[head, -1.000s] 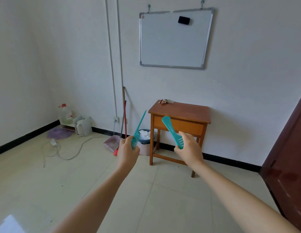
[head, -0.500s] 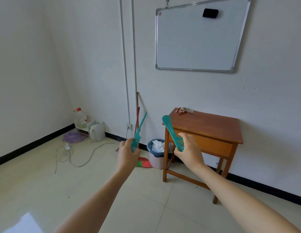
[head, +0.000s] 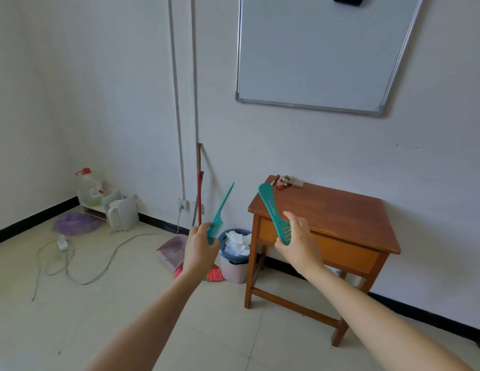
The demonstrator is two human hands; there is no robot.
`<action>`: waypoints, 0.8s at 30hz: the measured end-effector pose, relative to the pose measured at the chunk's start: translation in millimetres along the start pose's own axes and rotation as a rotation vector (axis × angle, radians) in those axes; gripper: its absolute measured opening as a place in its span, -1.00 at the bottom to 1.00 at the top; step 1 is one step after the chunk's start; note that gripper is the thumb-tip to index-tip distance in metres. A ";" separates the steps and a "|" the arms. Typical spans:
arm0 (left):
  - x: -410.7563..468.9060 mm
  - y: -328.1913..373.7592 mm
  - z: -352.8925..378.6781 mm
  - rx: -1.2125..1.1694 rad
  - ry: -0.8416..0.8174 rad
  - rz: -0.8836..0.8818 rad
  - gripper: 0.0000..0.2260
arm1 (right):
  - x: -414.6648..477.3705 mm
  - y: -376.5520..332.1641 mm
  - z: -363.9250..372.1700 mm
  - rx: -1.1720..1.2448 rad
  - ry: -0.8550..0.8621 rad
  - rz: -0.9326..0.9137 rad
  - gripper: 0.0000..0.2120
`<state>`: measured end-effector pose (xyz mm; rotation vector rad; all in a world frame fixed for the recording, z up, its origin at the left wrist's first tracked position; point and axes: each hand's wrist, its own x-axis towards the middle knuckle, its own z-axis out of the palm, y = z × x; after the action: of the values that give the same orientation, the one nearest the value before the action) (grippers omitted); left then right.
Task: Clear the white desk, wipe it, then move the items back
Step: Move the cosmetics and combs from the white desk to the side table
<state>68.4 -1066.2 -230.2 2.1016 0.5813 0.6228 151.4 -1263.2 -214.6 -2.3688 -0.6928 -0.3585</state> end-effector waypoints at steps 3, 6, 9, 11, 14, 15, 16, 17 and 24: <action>55.0 6.5 24.3 -0.023 -0.086 0.046 -0.61 | 41.7 15.6 3.9 -0.032 0.017 0.095 -0.38; 99.6 6.8 57.5 -0.044 -0.172 0.082 -0.62 | 68.3 34.4 11.4 -0.025 0.058 0.240 -0.38; 122.3 -1.8 98.7 -0.031 -0.261 0.068 -0.62 | 70.7 58.7 25.7 -0.020 0.067 0.409 -0.40; 127.3 -10.1 128.6 -0.013 -0.337 0.053 -0.63 | 64.3 79.0 36.3 -0.038 0.051 0.484 -0.41; 138.3 -12.0 170.9 -0.002 -0.426 0.051 -0.64 | 66.3 111.3 40.8 -0.094 0.036 0.557 -0.41; 143.2 -9.0 183.7 0.005 -0.447 0.057 -0.65 | 71.3 121.8 40.0 -0.098 0.037 0.576 -0.41; 148.9 -5.5 196.2 0.014 -0.465 0.069 -0.65 | 77.7 132.6 39.0 -0.092 0.041 0.591 -0.41; 155.7 -1.6 208.6 0.025 -0.474 0.080 -0.65 | 85.2 143.3 38.3 -0.082 0.047 0.601 -0.41; 223.7 35.2 289.8 0.068 -0.479 0.101 -0.62 | 163.9 221.5 38.9 -0.023 0.062 0.575 -0.42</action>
<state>424.6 -1123.2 -301.7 2.2482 0.2282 0.1388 413.8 -1320.5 -287.5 -2.4376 0.0361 -0.1844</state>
